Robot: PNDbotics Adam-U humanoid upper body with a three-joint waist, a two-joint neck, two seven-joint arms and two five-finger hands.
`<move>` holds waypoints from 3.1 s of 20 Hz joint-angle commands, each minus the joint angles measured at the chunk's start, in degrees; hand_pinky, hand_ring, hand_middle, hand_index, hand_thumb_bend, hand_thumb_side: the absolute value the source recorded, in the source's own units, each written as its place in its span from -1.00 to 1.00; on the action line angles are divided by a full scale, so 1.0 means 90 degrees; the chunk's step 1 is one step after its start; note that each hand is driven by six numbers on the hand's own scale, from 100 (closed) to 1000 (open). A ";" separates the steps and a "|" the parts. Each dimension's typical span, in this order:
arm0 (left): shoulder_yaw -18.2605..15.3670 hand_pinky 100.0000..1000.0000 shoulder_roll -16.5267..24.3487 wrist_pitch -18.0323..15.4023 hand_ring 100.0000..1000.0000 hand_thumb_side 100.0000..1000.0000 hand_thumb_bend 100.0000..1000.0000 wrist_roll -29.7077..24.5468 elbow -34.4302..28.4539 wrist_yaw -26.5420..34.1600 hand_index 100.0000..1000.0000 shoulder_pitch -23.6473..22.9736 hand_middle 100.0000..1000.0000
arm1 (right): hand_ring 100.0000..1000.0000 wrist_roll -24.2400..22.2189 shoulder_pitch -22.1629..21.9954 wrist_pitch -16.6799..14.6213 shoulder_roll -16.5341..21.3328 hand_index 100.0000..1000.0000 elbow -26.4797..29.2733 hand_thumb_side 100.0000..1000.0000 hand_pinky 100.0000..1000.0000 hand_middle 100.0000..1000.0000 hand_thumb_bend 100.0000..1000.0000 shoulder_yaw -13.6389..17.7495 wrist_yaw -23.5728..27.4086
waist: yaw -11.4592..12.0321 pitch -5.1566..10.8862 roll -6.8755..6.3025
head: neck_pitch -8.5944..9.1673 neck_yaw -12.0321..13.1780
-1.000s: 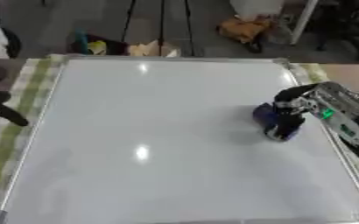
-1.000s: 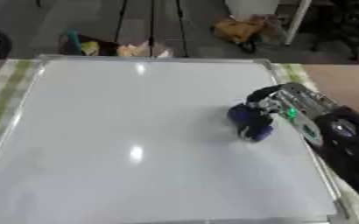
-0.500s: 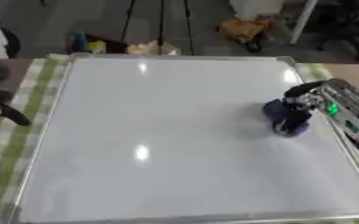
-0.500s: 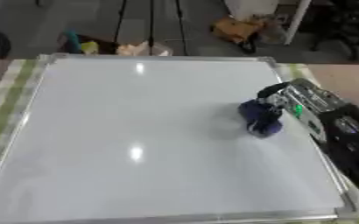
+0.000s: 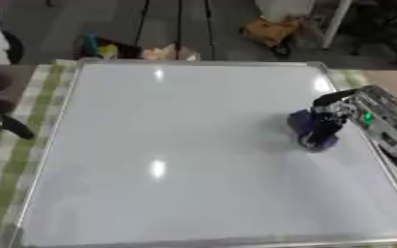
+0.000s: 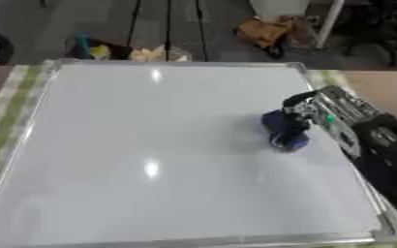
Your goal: Wipe the whiteboard clean with a brush.
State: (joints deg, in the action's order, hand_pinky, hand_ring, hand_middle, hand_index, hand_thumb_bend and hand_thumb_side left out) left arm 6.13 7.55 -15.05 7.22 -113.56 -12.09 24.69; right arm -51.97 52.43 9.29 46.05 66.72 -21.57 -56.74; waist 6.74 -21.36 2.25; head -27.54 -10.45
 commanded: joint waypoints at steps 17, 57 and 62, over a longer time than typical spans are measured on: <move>0.0021 -0.29 0.0072 -0.0012 0.63 0.82 -1.00 -0.0033 -0.0115 -0.0016 0.18 0.0032 0.40 | 0.24 0.0001 0.0183 -0.0086 0.0007 -0.58 -0.1060 0.32 0.28 -0.48 -1.00 0.0303 -0.0998 | -0.0038 0.0095 -0.0040 | 0.0066 0.0008; 0.0057 -0.28 0.0011 -0.0009 0.63 0.82 -1.00 -0.0078 -0.0115 0.0027 0.19 0.0059 0.40 | 0.14 0.0001 -0.0361 -0.0875 0.0389 -0.63 0.2033 0.29 0.16 -0.52 -1.00 -0.1130 0.0386 | 0.0151 0.0261 0.0143 | 0.0059 -0.0037; 0.0066 -0.28 0.0006 -0.0012 0.62 0.82 -1.00 -0.0085 -0.0115 0.0034 0.19 0.0071 0.40 | 0.14 0.0001 -0.0380 -0.0690 0.0543 -0.62 0.3047 0.34 0.15 -0.49 -1.00 -0.1185 0.0739 | 0.0190 0.0294 0.0178 | 0.0053 -0.0007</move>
State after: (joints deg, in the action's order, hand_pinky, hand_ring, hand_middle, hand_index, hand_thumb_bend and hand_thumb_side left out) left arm 6.15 7.51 -15.11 6.62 -113.56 -11.99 24.71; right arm -51.98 48.37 2.65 48.64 91.38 -32.59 -51.09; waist 8.53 -20.28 4.00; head -27.54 -10.66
